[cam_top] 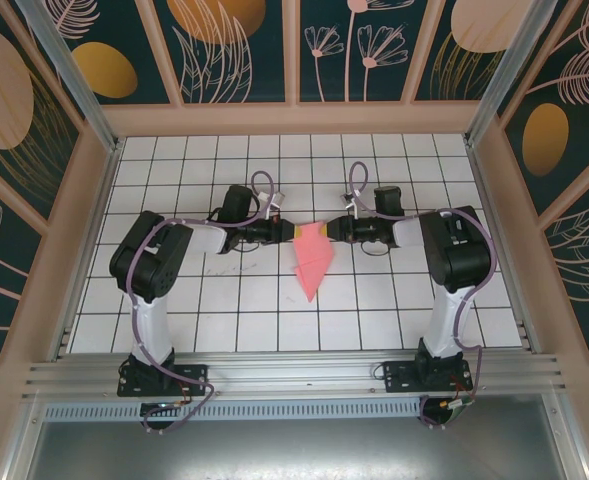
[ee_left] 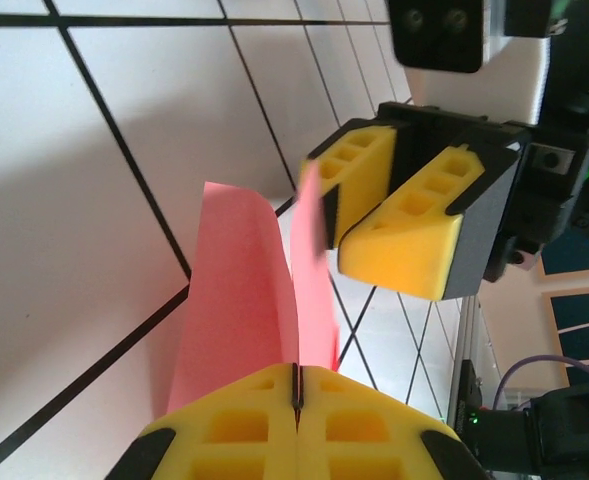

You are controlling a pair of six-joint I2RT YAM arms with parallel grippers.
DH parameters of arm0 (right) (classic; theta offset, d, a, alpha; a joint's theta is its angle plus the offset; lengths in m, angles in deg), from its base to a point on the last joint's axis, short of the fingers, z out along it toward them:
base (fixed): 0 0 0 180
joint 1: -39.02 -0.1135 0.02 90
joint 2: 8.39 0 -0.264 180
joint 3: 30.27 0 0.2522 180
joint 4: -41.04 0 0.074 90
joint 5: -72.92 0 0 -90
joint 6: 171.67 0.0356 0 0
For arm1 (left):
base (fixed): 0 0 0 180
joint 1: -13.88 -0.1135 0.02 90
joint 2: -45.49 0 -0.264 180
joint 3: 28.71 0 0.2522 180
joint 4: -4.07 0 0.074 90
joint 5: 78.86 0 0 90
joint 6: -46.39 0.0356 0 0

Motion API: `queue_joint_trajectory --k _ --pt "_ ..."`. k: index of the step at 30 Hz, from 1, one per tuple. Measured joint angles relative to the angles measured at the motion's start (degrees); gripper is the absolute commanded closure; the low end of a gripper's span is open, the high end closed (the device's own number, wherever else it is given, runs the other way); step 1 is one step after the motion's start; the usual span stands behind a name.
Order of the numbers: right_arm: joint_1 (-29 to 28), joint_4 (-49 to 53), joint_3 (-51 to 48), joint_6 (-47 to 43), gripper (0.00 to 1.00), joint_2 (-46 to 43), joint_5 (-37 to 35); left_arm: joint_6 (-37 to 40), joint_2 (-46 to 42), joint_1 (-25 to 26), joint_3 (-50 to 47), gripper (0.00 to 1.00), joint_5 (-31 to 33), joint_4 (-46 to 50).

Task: Fold a paper plane with a square sheet of paper (fold left side to right side)
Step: Fold the wing for the fifth time at the center of the table.

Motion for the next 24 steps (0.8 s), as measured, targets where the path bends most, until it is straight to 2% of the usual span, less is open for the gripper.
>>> queue_joint_trajectory --k 4,6,9,13,18,21,24 --pt "0.00 1.77 0.39 -1.09 0.95 -0.07 -0.61 1.01 0.59 0.00 0.02 0.73 0.39 1.40" --pt "0.00 3.56 0.70 -1.68 0.99 -0.31 -1.31 1.99 0.59 0.00 0.42 0.55 1.31 2.73" --pt "0.00 6.27 0.76 -1.88 1.00 -1.57 -2.67 4.11 0.28 0.00 1.11 0.44 4.17 5.22" --pt "-0.28 8.85 0.70 -0.50 1.00 -5.01 -5.57 6.67 -3.23 0.00 1.14 0.41 9.86 9.77" --pt "-2.89 10.25 0.42 4.33 1.00 -9.88 -10.78 11.37 -13.29 0.92 1.14 0.39 20.79 15.85" --pt "-5.11 11.54 0.42 7.93 1.00 -10.49 -14.19 14.25 -19.15 4.09 1.14 0.39 28.35 19.61" --pt "-7.10 13.57 0.50 11.56 1.00 -10.49 -17.25 16.09 -23.58 9.49 0.96 0.39 35.08 23.41"
